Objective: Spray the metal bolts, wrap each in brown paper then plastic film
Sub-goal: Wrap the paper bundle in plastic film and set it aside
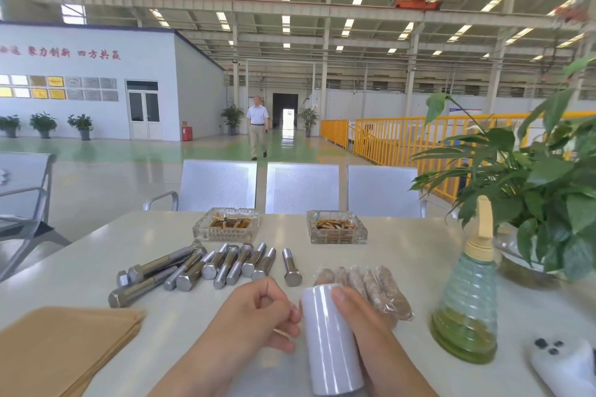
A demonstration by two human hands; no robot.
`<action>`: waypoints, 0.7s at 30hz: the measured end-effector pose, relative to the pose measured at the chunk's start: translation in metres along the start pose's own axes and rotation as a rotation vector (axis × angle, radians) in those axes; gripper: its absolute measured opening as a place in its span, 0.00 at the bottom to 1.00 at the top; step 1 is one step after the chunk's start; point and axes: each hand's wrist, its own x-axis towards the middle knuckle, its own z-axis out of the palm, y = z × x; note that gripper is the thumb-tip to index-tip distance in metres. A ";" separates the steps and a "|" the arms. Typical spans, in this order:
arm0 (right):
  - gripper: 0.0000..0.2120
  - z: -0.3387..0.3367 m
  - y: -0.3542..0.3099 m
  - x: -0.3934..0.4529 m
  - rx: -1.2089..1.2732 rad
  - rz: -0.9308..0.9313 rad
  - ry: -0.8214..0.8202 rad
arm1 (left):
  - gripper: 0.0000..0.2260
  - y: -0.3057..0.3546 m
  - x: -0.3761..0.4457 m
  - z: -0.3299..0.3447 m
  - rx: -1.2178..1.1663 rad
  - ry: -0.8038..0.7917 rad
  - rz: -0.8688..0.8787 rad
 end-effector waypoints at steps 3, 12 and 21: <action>0.25 0.002 -0.003 -0.003 0.167 0.062 0.015 | 0.06 0.000 -0.001 0.004 -0.053 0.027 0.045; 0.29 -0.007 -0.015 -0.010 0.453 0.235 -0.108 | 0.21 -0.001 -0.008 0.009 0.119 -0.058 0.236; 0.31 -0.013 -0.025 -0.019 0.275 0.231 -0.144 | 0.20 0.002 -0.011 0.007 0.279 -0.231 0.262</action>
